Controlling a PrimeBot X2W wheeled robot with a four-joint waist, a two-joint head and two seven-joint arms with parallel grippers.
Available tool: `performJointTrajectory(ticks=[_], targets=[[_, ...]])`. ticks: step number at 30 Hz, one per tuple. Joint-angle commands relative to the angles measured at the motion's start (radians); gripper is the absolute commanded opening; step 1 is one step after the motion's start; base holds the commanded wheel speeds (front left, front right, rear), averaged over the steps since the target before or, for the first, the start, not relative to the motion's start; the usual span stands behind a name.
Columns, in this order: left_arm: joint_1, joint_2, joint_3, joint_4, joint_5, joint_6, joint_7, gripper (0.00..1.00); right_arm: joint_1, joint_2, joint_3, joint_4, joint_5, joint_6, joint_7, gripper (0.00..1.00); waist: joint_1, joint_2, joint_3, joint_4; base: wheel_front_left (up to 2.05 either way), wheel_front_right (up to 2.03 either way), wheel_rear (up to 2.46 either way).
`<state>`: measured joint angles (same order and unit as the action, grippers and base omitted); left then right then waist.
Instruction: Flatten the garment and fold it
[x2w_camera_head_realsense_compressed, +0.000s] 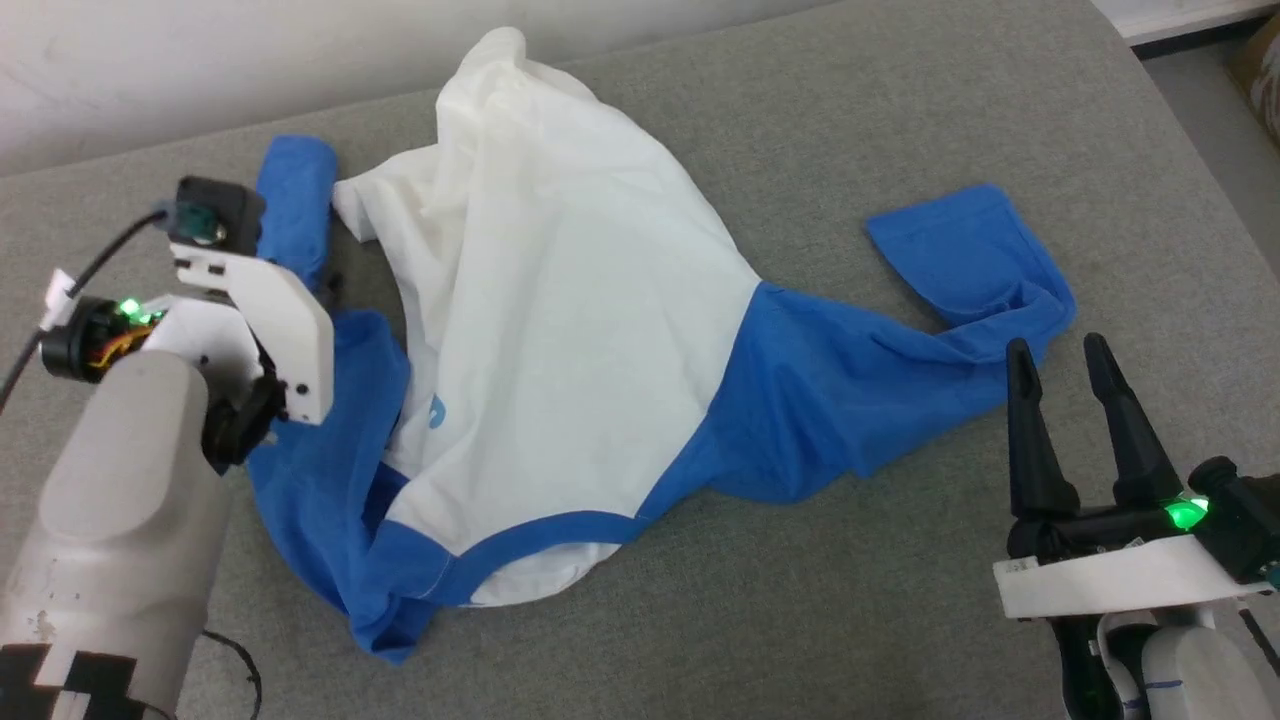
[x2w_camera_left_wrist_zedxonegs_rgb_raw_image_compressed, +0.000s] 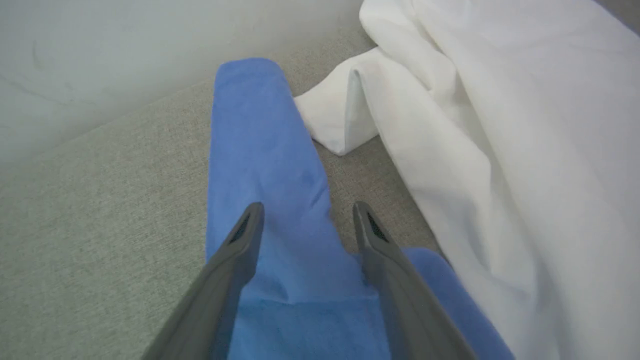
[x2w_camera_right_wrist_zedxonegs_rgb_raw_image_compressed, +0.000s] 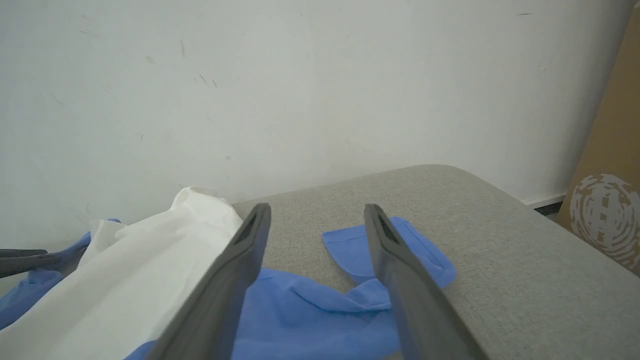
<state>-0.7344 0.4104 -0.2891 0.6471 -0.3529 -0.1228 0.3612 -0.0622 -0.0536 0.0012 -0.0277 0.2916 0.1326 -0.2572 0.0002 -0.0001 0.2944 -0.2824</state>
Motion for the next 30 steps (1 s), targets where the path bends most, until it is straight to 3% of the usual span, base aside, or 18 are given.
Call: performJointTrajectory(ticks=[1,8,16,24,30], targets=[[0.010,0.000,-0.014,0.017,-0.009,-0.006,-0.048,1.00,-0.010,0.003,0.005,0.008,-0.004,-0.002,-0.005,1.00,-0.0002,0.0001,-0.013,0.013,0.00,0.00,0.00],[0.013,-0.017,0.021,0.024,-0.067,-0.007,-0.235,1.00,0.011,0.003,-0.012,0.014,-0.040,-0.002,-0.005,1.00,-0.0002,0.0001,-0.092,0.078,0.00,0.00,0.00],[0.121,-0.039,0.072,-0.091,-0.095,0.024,-0.449,1.00,0.056,0.003,-0.034,0.026,-0.083,-0.002,-0.005,1.00,-0.0002,0.0001,-0.177,0.163,0.00,0.00,0.00],[0.419,-0.071,0.133,-0.371,-0.080,0.134,-0.610,1.00,0.098,0.002,-0.033,0.055,-0.116,-0.002,0.026,1.00,-0.0002,0.0001,-0.226,0.244,0.00,0.00,0.00],[0.667,-0.168,0.205,-0.610,-0.016,0.205,-0.622,1.00,0.127,-0.045,0.019,0.058,-0.121,-0.002,0.115,1.00,-0.0002,0.0001,-0.247,0.290,0.00,0.00,0.00]])
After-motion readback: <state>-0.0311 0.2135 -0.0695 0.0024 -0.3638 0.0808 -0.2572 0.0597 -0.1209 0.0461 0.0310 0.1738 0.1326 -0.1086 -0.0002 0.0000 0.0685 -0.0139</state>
